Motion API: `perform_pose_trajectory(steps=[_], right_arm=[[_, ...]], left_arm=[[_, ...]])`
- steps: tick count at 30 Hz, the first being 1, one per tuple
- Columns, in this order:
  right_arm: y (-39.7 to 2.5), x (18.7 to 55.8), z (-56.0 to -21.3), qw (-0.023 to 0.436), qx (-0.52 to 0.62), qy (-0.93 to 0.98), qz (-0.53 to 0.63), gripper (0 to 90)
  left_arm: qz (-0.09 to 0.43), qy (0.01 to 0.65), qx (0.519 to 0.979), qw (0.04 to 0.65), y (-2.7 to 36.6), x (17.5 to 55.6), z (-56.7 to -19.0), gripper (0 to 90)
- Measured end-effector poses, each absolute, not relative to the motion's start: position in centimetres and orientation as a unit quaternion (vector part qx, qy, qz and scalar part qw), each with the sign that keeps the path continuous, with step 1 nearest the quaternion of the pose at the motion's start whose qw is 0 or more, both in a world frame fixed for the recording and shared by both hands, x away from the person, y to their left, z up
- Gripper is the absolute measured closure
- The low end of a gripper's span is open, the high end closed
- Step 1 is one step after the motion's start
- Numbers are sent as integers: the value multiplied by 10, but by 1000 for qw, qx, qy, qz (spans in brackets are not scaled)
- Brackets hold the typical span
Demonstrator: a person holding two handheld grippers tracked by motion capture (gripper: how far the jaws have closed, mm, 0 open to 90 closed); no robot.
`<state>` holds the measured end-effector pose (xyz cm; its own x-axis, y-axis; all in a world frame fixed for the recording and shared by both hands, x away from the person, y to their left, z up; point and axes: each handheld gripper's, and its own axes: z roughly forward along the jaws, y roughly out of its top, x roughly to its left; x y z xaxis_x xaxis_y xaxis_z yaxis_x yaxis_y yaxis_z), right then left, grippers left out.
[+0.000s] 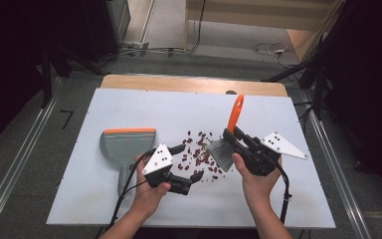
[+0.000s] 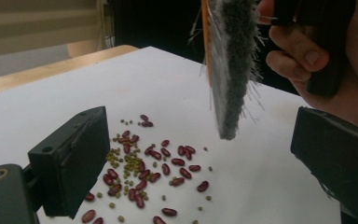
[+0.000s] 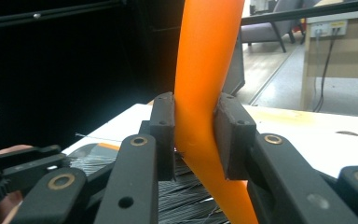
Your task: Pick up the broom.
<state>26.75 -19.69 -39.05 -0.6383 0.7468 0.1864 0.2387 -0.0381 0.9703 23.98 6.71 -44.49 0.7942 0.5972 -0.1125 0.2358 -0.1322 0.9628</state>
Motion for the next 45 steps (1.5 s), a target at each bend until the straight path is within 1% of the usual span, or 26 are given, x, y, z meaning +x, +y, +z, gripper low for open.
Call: perform_pose_trajectory(steps=[5,7,12,17,22,24,26,28,32,36,37,38,40,45], right_arm=[[-185,264,-392,199,363,669,618,693],[-181,263,-393,197,358,670,620,693],[-173,260,-394,189,353,671,624,693],[-164,256,-394,190,345,673,626,693],[-156,251,-396,197,339,679,621,693],[-154,250,-397,201,339,679,619,693],[-153,250,-397,202,340,679,619,692],[-152,249,-397,204,342,675,621,692],[-153,248,-397,213,343,671,622,692],[-155,248,-398,204,351,666,625,692],[-156,249,-398,203,351,665,627,692],[-157,249,-398,201,352,664,628,692],[-157,248,-397,201,350,664,630,692],[-155,250,-398,198,340,674,625,687]], left_arm=[[139,283,737,598,62,239,-446,65],[137,271,740,601,58,237,-446,65],[121,279,744,595,53,238,-448,77],[128,301,745,582,44,239,-447,138],[129,311,747,573,41,240,-449,258],[129,311,747,573,40,240,-449,327],[129,308,749,572,39,240,-449,356],[128,307,750,571,36,239,-450,415],[135,310,748,571,36,239,-450,589],[133,303,748,575,38,239,-449,729],[136,302,749,574,39,239,-449,783],[127,305,747,577,42,241,-448,805],[127,306,747,576,43,242,-448,833],[134,304,755,565,47,243,-447,855]])
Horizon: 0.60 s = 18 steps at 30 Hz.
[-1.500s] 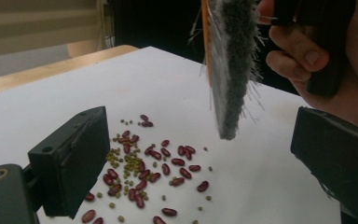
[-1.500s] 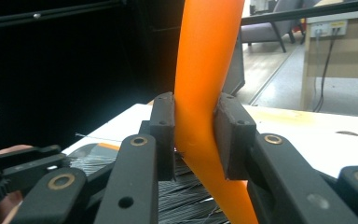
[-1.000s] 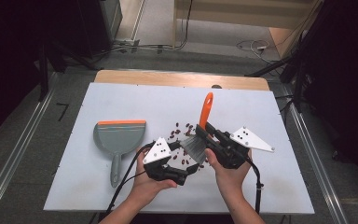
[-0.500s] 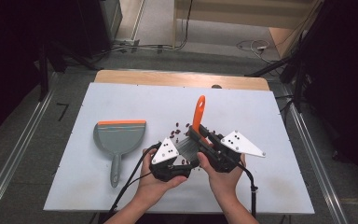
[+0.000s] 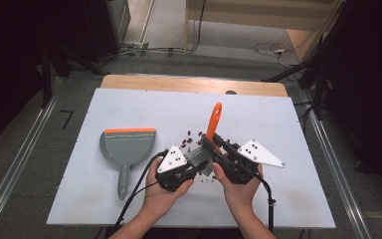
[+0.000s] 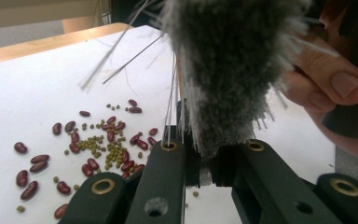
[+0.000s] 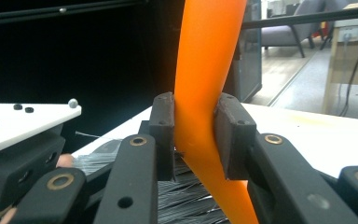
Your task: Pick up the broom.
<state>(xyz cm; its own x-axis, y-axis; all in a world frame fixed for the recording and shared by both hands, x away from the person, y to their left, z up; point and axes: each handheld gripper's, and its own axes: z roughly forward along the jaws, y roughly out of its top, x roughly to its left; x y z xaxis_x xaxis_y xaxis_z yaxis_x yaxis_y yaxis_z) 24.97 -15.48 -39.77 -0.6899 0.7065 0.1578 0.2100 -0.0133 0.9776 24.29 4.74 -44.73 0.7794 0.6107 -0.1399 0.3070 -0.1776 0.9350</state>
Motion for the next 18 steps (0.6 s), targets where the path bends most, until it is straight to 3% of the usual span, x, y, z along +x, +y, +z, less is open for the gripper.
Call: perform_pose_trajectory(steps=[3,9,17,18], right_arm=[[-154,252,-395,202,329,689,614,660],[-165,260,-385,174,280,707,626,497],[-181,272,-383,117,233,732,630,464],[-184,275,-383,94,223,736,632,467]], left_arm=[[126,301,758,564,54,245,-447,858],[97,289,757,578,73,253,-444,860],[78,259,769,580,88,257,-436,861],[75,254,771,579,89,258,-436,861]])
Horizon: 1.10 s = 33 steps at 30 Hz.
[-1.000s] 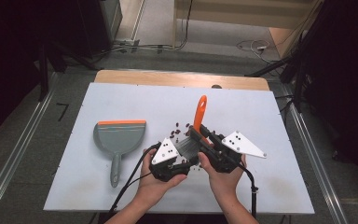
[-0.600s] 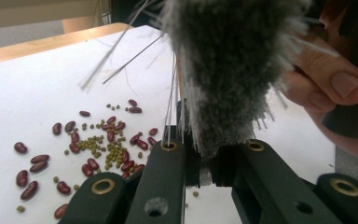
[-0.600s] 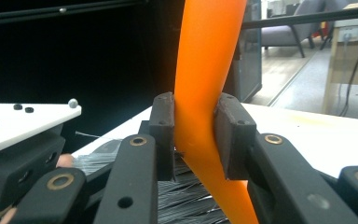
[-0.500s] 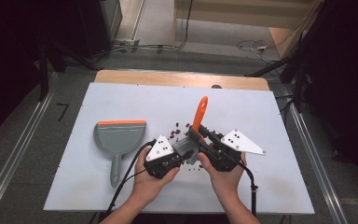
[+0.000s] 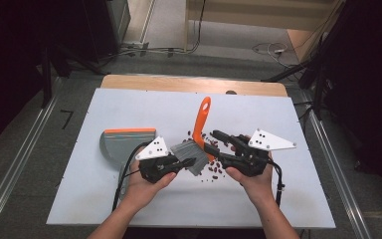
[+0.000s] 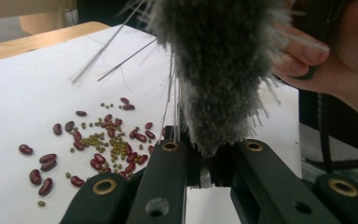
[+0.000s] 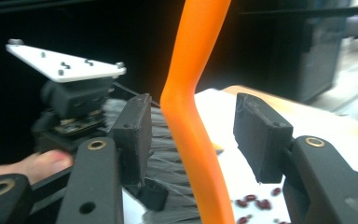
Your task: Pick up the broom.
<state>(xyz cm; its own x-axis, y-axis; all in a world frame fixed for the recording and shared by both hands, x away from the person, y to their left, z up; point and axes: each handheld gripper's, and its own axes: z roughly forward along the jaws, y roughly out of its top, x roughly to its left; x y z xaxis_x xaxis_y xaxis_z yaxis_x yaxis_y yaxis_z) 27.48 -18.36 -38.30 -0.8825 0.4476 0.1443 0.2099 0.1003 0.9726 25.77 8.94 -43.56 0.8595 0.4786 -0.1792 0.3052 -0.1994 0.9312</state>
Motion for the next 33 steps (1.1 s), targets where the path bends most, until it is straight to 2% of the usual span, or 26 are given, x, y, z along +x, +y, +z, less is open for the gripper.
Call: perform_pose_trajectory(steps=[5,13,23,27,29,33], right_arm=[[-182,277,-386,62,198,759,617,467],[-179,281,-397,31,184,770,611,467],[-174,282,-403,-2,158,779,607,555],[-177,285,-405,-21,161,775,611,634],[-179,284,-405,-21,157,776,611,668],[-179,281,-403,-8,148,785,601,677]], left_arm=[[46,214,783,582,90,257,-436,861],[22,184,786,590,91,257,-435,860],[9,172,790,589,88,256,-436,860],[0,166,789,591,88,256,-437,860],[-1,163,790,590,88,256,-437,860],[-6,164,788,593,88,258,-439,853]])
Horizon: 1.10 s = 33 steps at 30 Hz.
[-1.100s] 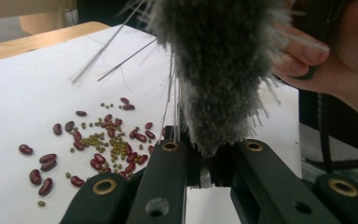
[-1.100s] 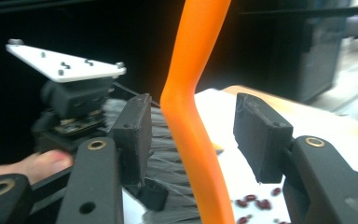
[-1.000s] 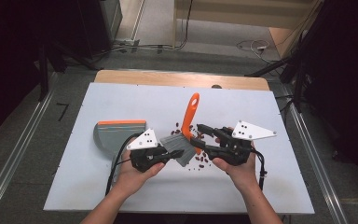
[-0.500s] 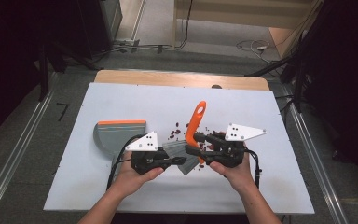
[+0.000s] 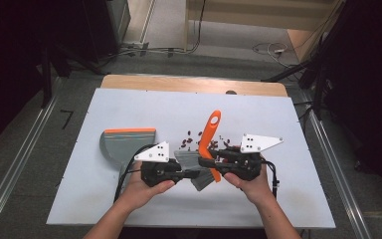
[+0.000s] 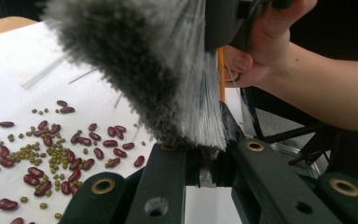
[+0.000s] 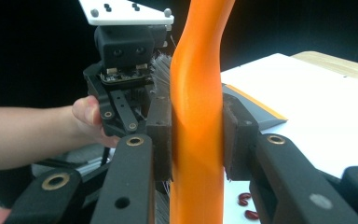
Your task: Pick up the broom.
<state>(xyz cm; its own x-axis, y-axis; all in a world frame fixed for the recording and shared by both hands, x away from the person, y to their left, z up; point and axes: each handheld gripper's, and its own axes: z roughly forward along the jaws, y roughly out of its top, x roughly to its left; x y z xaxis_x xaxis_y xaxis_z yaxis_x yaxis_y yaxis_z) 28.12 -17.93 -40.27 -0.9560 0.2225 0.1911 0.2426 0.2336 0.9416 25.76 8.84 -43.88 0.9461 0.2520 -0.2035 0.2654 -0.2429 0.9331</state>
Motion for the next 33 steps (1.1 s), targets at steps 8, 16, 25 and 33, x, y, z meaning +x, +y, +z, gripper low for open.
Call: perform_pose_trajectory(steps=[8,16,25,33], right_arm=[[-181,278,-395,-26,-179,-777,-603,681],[-190,285,-390,-62,-229,-776,-584,681],[-201,293,-391,-110,-289,-781,-543,682],[-221,306,-392,-138,-344,-778,-508,682]], left_arm=[[46,216,771,598,97,257,-438,528],[95,267,763,580,114,256,-437,88],[123,284,755,577,133,250,-436,0],[139,297,743,583,152,246,-439,0]])
